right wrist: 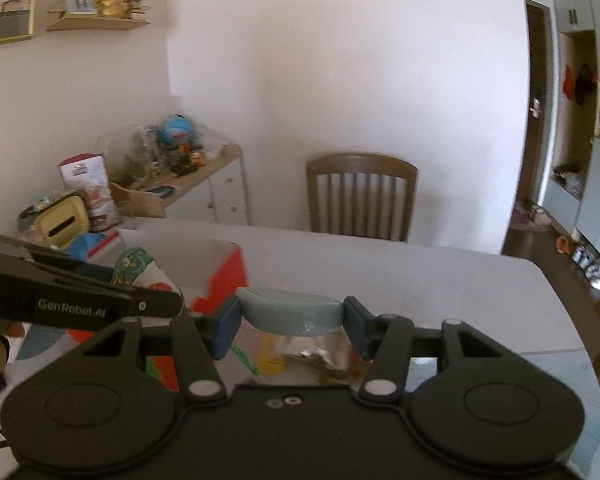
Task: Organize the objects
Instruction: 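Carry the pouch in left tool over the box while right tool carries the dispenser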
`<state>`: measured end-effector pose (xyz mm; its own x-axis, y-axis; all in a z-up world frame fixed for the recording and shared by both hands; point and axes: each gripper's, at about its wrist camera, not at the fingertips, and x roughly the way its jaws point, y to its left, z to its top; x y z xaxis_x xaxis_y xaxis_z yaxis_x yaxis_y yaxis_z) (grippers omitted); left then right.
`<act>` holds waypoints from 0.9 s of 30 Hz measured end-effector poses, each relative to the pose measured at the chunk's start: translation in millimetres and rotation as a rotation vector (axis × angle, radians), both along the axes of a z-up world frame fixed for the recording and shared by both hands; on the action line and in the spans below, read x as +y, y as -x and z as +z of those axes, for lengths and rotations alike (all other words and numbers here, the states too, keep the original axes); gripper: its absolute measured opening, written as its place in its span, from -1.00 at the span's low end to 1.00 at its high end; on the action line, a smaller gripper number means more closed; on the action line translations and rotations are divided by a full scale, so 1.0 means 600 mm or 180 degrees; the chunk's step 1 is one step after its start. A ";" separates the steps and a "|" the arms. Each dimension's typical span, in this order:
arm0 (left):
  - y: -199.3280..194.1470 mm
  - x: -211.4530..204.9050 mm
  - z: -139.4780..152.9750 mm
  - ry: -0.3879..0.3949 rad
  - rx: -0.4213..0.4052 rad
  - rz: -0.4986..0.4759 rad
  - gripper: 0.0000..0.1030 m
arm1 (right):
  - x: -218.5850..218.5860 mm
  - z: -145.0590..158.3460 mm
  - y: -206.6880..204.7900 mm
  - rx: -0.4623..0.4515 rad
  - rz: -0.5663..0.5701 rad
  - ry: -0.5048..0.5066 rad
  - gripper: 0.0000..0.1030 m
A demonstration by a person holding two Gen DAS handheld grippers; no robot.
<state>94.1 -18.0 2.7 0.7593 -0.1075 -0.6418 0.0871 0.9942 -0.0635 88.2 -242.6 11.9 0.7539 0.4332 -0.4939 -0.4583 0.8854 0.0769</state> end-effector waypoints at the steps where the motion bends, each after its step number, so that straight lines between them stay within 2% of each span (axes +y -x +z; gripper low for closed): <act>1: 0.001 0.012 0.004 -0.0022 -0.0025 0.0028 -0.01 | 0.012 0.003 0.003 -0.0024 0.0033 0.0005 0.05; 9: -0.011 0.103 0.012 -0.0116 -0.0029 0.0250 -0.01 | 0.109 0.012 0.005 -0.0085 0.0243 0.0052 0.05; 15: -0.033 0.167 0.005 -0.0206 -0.0009 0.0423 -0.01 | 0.179 0.000 -0.005 -0.0119 0.0344 0.0164 0.05; 22: -0.086 0.225 -0.019 -0.0256 0.0079 0.0543 -0.01 | 0.251 -0.025 -0.035 -0.0096 0.0347 0.0314 0.05; 27: -0.129 0.256 -0.045 -0.0204 0.0179 0.0556 -0.01 | 0.296 -0.051 -0.061 -0.0055 0.0327 0.0448 0.05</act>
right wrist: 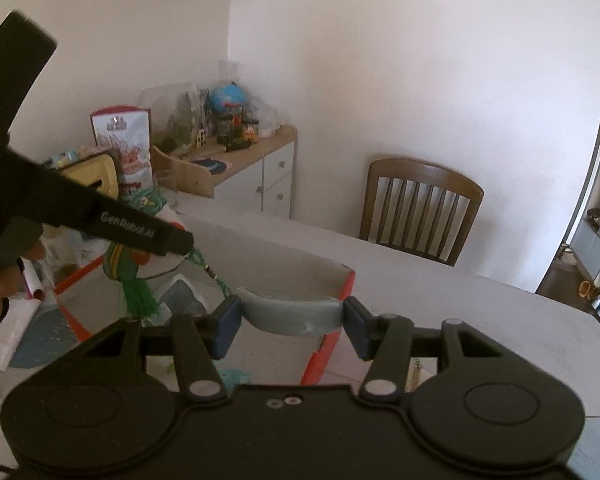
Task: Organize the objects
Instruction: 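Carry the pouch in left tool over the box while right tool carries the dispenser, then open left tool to drop the pouch in the box while right tool drops the dispenser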
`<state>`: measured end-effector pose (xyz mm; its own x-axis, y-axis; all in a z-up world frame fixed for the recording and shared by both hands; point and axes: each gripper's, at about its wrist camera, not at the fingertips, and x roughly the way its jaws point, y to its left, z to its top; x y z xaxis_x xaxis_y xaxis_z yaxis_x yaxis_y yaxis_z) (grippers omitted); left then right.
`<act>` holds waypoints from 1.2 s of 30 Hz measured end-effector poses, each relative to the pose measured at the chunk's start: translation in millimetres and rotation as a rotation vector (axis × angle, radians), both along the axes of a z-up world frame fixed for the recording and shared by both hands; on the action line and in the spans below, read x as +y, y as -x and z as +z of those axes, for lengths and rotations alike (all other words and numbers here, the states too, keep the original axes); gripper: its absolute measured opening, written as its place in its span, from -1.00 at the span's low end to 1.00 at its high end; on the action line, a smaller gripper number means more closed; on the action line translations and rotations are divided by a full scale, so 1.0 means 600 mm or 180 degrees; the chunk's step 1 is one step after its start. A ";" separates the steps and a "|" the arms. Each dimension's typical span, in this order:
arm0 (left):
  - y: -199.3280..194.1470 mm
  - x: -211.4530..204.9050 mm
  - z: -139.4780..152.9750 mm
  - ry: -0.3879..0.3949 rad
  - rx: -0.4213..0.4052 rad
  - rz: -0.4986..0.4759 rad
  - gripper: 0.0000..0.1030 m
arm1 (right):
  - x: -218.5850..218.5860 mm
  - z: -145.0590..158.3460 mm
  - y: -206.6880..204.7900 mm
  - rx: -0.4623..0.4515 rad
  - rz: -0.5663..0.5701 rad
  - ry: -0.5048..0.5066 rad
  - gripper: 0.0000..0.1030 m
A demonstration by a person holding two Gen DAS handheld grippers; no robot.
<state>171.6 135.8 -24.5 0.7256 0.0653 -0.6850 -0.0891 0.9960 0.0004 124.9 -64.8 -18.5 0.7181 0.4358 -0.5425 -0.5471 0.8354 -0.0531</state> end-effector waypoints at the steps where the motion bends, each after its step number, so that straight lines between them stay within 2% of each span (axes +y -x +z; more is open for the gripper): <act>1: -0.010 0.004 -0.007 0.0004 0.0040 -0.0002 -0.01 | 0.009 -0.007 -0.005 0.0017 -0.0004 0.0023 0.05; 16: -0.120 0.009 -0.100 -0.0015 0.0447 -0.0141 -0.01 | 0.122 -0.104 -0.040 0.0204 0.0179 0.0625 0.04; 24: -0.144 -0.001 -0.137 -0.0003 0.0661 -0.0219 0.00 | 0.145 -0.136 -0.052 0.0397 0.0294 0.0762 0.04; 30: -0.156 -0.007 -0.157 -0.0012 0.0833 -0.0299 0.01 | 0.150 -0.147 -0.074 0.0657 0.0332 0.0743 0.05; 33: -0.159 -0.007 -0.169 -0.0028 0.0918 -0.0292 0.02 | 0.152 -0.147 -0.075 0.0665 0.0353 0.0774 0.05; 36: -0.163 -0.001 -0.173 0.0062 0.1006 -0.0272 0.02 | 0.154 -0.146 -0.077 0.0679 0.0383 0.0806 0.05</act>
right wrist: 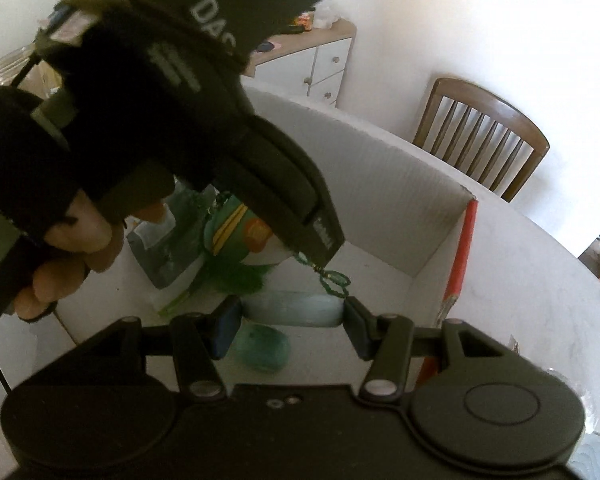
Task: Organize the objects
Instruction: 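Open left tool to drop the pouch in the box while right tool drops the dispenser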
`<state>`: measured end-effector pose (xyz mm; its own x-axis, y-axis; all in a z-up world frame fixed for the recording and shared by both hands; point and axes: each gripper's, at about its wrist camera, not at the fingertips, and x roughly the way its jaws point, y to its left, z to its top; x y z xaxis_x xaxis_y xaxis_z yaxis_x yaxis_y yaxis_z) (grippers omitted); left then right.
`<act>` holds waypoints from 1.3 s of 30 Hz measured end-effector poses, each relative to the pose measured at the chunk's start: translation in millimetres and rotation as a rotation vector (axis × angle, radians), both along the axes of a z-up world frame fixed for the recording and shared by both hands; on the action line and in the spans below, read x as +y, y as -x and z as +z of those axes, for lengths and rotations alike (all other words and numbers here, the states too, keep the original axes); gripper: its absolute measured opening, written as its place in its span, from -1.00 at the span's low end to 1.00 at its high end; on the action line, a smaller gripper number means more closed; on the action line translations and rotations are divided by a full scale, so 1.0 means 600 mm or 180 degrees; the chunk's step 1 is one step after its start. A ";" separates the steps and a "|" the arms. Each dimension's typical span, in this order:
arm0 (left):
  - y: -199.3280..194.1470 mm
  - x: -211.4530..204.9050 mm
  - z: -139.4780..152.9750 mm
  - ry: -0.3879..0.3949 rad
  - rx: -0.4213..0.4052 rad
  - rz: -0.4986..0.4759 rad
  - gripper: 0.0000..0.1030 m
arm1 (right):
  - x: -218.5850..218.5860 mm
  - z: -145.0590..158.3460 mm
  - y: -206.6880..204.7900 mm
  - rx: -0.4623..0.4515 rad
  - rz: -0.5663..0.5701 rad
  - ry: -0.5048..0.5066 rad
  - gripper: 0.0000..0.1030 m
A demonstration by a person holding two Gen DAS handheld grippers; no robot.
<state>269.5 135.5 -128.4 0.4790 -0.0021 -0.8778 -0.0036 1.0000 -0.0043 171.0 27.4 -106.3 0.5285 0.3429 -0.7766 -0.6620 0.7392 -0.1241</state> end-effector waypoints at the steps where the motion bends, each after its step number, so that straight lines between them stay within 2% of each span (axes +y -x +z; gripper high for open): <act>1: -0.002 0.000 -0.002 0.0017 0.0042 -0.0010 0.02 | 0.000 0.000 0.000 0.0005 0.0002 0.0006 0.05; 9: -0.004 0.001 -0.005 0.0065 0.0151 -0.0007 0.11 | 0.006 0.000 -0.001 0.0038 0.0014 0.0043 0.07; 14: 0.003 0.002 0.001 0.0040 0.0100 0.0010 0.30 | 0.002 0.002 0.002 0.0041 -0.0025 0.0026 0.12; 20: 0.023 -0.003 0.017 0.0035 0.0010 0.0015 0.30 | -0.019 0.012 0.014 0.0010 -0.0074 -0.0047 0.19; 29: 0.068 -0.021 0.079 -0.0029 -0.0327 -0.0085 0.30 | -0.060 0.055 0.037 -0.0064 -0.0138 -0.0318 0.21; 31: 0.081 -0.028 0.098 -0.0067 -0.0430 -0.0110 0.30 | -0.070 0.067 0.045 -0.0080 -0.0164 -0.0377 0.29; 39: 0.130 -0.046 0.161 -0.0041 -0.0746 -0.0128 0.30 | -0.107 0.123 0.084 -0.0123 -0.0222 -0.0656 0.37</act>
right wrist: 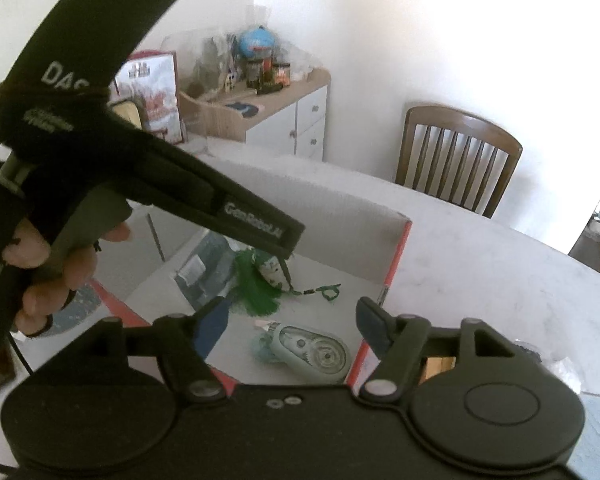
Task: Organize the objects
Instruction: 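Open left tool to drop the pouch in the box while right tool drops the dispenser, then move both tools back from the box to the cluttered table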
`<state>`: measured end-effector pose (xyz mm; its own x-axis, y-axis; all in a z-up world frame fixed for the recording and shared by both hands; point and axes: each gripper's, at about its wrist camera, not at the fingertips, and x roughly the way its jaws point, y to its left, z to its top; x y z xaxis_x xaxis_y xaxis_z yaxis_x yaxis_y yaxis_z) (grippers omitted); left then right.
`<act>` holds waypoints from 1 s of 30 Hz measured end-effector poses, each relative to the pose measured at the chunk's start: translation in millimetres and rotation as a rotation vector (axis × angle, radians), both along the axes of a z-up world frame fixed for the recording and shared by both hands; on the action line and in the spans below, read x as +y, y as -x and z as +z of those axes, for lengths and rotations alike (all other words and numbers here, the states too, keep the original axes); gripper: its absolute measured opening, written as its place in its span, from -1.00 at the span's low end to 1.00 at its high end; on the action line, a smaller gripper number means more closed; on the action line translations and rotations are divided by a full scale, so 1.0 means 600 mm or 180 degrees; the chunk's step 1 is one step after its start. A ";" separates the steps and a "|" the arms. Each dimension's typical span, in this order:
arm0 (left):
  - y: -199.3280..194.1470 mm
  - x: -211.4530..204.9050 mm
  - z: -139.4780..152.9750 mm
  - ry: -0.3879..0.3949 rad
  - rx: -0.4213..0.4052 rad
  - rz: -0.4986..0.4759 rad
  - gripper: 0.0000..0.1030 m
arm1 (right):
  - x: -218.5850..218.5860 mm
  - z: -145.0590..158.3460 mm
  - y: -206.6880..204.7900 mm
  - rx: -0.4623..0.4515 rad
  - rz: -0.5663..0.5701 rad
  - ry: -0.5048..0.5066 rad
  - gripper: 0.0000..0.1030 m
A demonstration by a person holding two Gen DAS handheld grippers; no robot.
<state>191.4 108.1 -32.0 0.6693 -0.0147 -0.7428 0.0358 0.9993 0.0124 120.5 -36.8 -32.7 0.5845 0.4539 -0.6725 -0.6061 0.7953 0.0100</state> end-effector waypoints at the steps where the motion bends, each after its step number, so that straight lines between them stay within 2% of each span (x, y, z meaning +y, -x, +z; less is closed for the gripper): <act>1: 0.007 -0.003 0.007 0.0001 -0.0036 -0.0015 0.30 | -0.006 0.008 0.006 -0.0005 -0.0011 -0.0039 0.38; 14: 0.088 -0.051 0.064 0.0027 -0.0330 -0.0103 0.30 | -0.092 0.064 0.032 -0.0065 -0.0191 -0.0426 0.59; 16: 0.099 -0.061 0.069 0.0045 -0.0355 -0.0115 0.38 | -0.111 0.070 0.037 -0.0079 -0.0226 -0.0478 0.64; 22: 0.124 -0.093 0.077 0.0049 -0.0404 -0.0174 0.39 | -0.168 0.082 0.060 -0.0092 -0.0309 -0.0624 0.81; 25: 0.136 -0.111 0.079 0.0037 -0.0443 -0.0197 0.57 | -0.199 0.083 0.066 -0.0116 -0.0357 -0.0703 0.91; 30: 0.154 -0.143 0.079 -0.0016 -0.0499 -0.0213 0.58 | -0.248 0.087 0.077 -0.0184 -0.0433 -0.0774 0.97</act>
